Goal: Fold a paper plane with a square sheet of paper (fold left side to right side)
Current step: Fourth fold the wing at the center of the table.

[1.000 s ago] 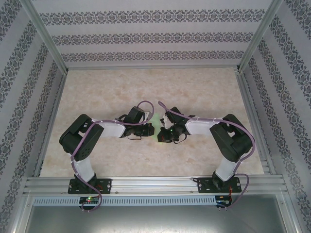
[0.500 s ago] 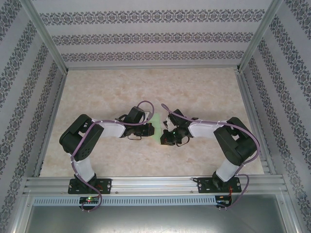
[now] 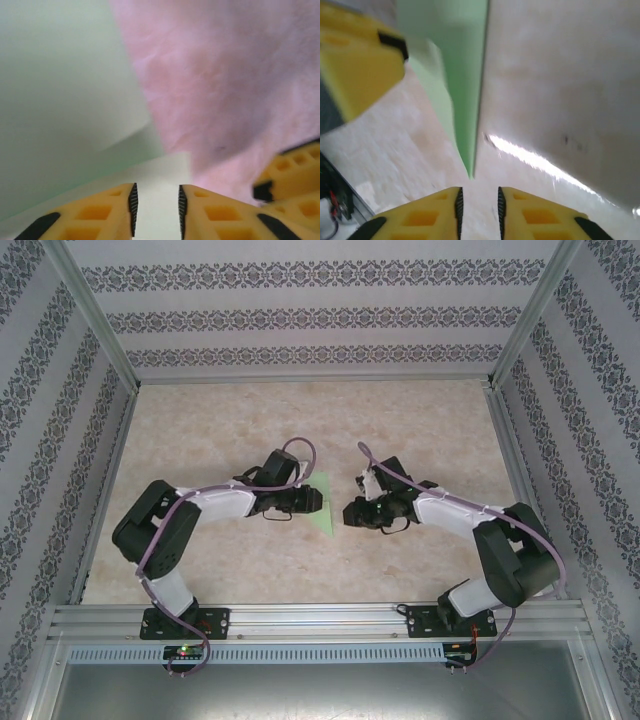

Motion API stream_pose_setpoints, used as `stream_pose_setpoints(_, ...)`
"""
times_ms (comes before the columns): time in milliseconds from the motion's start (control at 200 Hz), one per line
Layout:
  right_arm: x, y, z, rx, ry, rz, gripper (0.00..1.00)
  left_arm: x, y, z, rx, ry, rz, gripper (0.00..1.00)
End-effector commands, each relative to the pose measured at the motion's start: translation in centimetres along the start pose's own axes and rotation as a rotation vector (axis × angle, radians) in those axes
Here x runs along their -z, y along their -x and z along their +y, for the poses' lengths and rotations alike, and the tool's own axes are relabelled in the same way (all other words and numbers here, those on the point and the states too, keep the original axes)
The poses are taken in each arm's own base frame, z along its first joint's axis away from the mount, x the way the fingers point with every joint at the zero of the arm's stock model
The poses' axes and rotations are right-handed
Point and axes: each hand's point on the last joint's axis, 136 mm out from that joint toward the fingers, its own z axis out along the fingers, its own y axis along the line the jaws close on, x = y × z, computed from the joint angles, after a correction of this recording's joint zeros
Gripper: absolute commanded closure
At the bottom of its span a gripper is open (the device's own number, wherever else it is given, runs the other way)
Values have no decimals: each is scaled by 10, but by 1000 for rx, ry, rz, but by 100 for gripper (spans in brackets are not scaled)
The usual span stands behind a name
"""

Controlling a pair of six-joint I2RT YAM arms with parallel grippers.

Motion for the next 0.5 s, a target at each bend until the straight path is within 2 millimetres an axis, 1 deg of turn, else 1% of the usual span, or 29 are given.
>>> stream_pose_setpoints(0,3,29,23,130,107,-99,62,34,21,-10,15,-5,-72,60)
stream_pose_setpoints(65,-1,38,30,155,136,-110,58,43,20,4,59,43,-87,54)
stream_pose_setpoints(120,-5,42,36,177,167,-108,56,48,15,15,104,65,-94,52)
stream_pose_setpoints(200,-13,47,36,198,162,-106,52,50,6,32,179,76,-104,47)
stream_pose_setpoints(245,-19,48,34,201,154,-93,51,51,1,39,216,79,-111,44)
stream_pose_setpoints(320,-30,48,32,204,149,-67,52,49,-8,47,260,84,-106,41)
stream_pose_setpoints(385,-39,47,30,205,136,-46,55,47,-14,50,285,79,-97,40)
stream_pose_setpoints(495,-49,48,28,204,133,-29,62,42,-18,50,304,58,-92,38)
